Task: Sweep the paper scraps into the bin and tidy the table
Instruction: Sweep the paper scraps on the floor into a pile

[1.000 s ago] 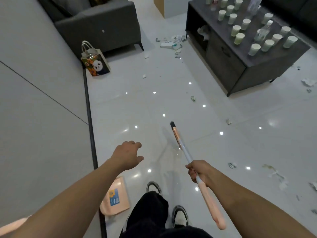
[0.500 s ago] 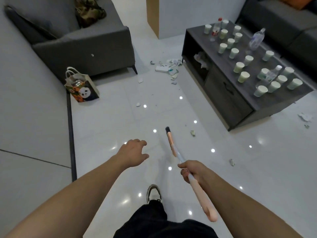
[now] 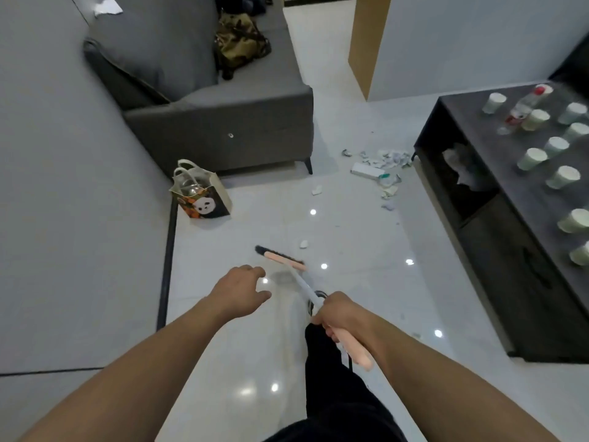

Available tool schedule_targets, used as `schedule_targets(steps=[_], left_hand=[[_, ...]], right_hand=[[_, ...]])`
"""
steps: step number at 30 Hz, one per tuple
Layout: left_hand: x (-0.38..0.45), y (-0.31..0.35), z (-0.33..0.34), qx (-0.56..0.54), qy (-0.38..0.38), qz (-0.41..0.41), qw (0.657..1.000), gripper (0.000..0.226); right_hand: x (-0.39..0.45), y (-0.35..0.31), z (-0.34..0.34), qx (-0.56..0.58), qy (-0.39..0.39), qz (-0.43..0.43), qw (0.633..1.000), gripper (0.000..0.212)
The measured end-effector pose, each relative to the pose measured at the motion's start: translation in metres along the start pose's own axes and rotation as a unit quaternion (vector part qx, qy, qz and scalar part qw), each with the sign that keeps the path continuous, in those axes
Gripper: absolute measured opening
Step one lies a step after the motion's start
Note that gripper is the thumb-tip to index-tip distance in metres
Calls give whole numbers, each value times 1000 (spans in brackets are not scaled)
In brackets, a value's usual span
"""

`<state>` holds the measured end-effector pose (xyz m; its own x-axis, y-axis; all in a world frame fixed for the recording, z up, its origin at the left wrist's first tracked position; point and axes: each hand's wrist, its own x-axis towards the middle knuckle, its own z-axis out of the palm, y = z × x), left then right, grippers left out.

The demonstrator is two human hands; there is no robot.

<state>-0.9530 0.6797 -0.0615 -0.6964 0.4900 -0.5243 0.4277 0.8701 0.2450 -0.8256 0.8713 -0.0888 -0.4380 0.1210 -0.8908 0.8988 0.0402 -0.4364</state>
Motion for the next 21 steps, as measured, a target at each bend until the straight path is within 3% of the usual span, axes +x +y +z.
schedule_targets(steps=[3, 6, 9, 14, 18, 21], left_hand=[[64, -9, -36, 1, -22, -38, 999, 55], [119, -10, -73, 12, -56, -48, 997, 56], [174, -8, -108, 14, -49, -41, 998, 55], [263, 8, -144, 25, -71, 13, 997, 54], [346, 45, -165, 41, -99, 102, 989, 53], [391, 81, -177, 36, -123, 174, 976, 53]], right_hand=[[56, -70, -28, -17, -11, -2, 1000, 8], [100, -124, -60, 47, -20, 77, 996, 26], [137, -159, -88, 28, -8, 36, 999, 37], [156, -165, -138, -4, 54, 109, 993, 16], [134, -145, -170, -11, 104, 153, 983, 47], [118, -143, -169, -7, 136, 178, 974, 51]])
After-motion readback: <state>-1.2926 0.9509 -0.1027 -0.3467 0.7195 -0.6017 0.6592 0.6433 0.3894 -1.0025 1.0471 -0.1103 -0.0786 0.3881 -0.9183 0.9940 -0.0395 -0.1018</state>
